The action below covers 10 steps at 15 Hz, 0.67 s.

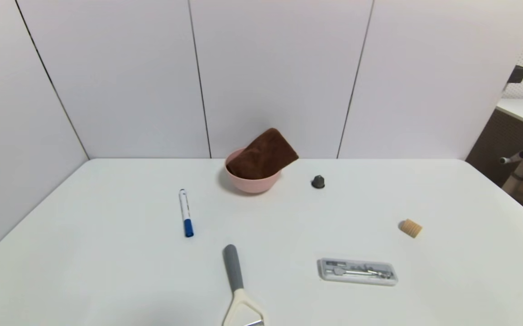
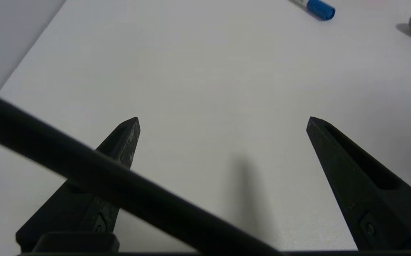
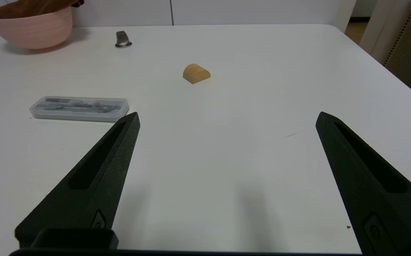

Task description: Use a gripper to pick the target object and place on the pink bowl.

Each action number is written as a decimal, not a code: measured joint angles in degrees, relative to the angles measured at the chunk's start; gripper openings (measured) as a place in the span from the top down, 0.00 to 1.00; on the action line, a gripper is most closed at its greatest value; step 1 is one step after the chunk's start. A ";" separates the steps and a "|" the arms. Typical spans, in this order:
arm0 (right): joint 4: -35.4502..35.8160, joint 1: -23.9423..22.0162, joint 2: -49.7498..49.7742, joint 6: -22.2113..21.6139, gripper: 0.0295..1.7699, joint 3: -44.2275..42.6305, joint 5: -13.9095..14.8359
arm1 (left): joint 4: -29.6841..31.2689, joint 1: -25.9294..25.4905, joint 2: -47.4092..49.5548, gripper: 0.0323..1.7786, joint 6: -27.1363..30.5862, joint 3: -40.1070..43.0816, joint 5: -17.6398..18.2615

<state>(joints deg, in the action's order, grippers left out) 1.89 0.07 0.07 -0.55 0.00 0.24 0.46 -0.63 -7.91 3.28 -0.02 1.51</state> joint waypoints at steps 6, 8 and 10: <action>0.00 0.00 0.00 0.02 0.03 0.00 0.00 | -0.46 0.63 7.42 0.05 -2.16 0.02 -0.11; 0.01 0.00 0.00 0.02 0.03 0.00 0.02 | -0.46 0.63 7.84 0.05 -2.16 0.02 -0.11; 0.01 0.00 0.00 0.02 0.03 0.00 0.00 | -0.46 0.63 7.96 0.05 -2.16 0.02 -0.11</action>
<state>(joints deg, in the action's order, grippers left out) 1.90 0.07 0.07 -0.52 0.00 0.24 0.00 0.00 0.05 1.12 0.00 1.40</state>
